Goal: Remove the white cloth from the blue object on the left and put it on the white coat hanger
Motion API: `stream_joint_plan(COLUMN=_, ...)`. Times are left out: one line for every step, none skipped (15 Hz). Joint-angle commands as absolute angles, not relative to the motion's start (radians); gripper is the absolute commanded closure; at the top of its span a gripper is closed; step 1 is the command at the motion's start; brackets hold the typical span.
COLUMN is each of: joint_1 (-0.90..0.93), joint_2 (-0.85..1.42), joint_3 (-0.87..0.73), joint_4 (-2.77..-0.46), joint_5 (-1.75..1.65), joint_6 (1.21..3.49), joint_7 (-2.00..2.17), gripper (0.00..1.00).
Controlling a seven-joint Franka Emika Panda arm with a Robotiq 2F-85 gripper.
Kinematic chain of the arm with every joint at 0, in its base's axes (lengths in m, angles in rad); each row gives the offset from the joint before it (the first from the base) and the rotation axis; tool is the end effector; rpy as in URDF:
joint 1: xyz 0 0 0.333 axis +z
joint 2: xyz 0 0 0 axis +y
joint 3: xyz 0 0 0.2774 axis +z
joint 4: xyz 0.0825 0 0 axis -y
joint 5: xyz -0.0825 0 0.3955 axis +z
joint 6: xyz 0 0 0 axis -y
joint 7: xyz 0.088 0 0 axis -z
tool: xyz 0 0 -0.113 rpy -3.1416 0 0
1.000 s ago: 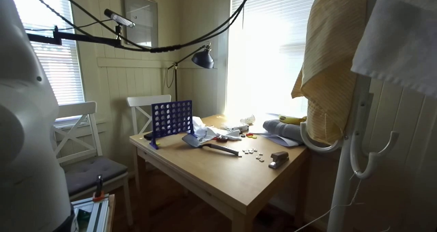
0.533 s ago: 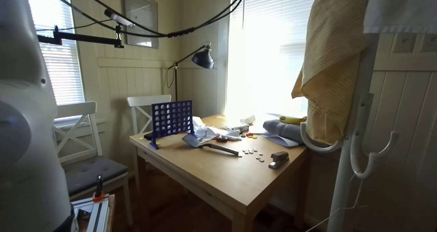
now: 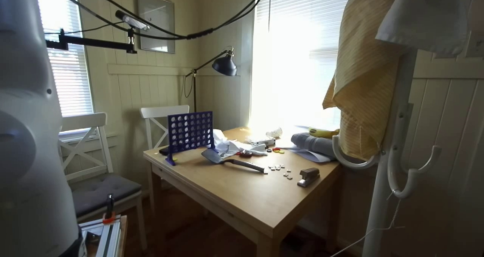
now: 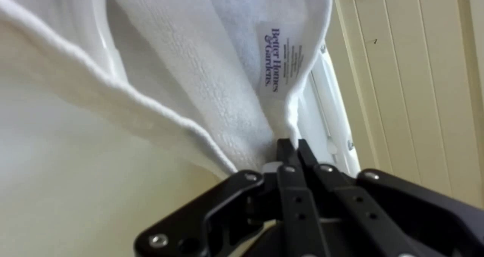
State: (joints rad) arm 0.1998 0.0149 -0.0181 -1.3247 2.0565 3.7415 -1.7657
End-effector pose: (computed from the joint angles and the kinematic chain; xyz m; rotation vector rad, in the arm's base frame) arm 0.5231 -0.0265 0.7281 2.1611 -0.7612 2.1419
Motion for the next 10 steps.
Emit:
stream_joint_plan(joint_1=0.177, joint_2=0.032, joint_3=-0.03, joint_4=-1.266, joint_5=2.294, joint_6=3.729, joint_7=-1.936, gripper=0.99)
stream_joint_plan(joint_1=0.178, joint_2=0.03, joint_3=-0.025, joint_4=-1.276, joint_5=2.364, joint_6=3.737, joint_7=-2.004, gripper=0.99)
stream_joint_plan(joint_1=0.181, joint_2=0.025, joint_3=-0.02, joint_4=-1.293, joint_5=2.441, joint_6=3.744, joint_7=-2.084, gripper=0.99)
stream_joint_plan(joint_1=0.18, joint_2=0.03, joint_3=-0.018, joint_4=-1.287, joint_5=2.51, joint_6=3.755, joint_7=-2.155, gripper=0.99)
stream_joint_plan(joint_1=0.177, joint_2=0.036, joint_3=-0.016, joint_4=-1.281, joint_5=2.583, joint_6=3.764, joint_7=-2.231, gripper=0.99)
stream_joint_plan(joint_1=0.175, joint_2=0.045, joint_3=-0.015, joint_4=-1.272, joint_5=2.639, joint_6=3.784, joint_7=-2.294, gripper=0.99)
stream_joint_plan(joint_1=0.192, joint_2=0.029, joint_3=0.03, joint_4=-1.34, joint_5=2.532, joint_6=3.796, joint_7=-2.197, gripper=0.99)
stream_joint_plan(joint_1=0.189, joint_2=0.032, joint_3=0.043, joint_4=-1.347, joint_5=2.537, joint_6=3.817, joint_7=-2.23, gripper=0.99)
stream_joint_plan(joint_1=0.185, joint_2=0.035, joint_3=0.067, joint_4=-1.368, joint_5=2.528, joint_6=3.826, joint_7=-2.219, gripper=0.99)
stream_joint_plan(joint_1=0.177, joint_2=0.032, joint_3=0.094, joint_4=-1.389, joint_5=2.526, joint_6=3.84, joint_7=-2.209, gripper=0.99)
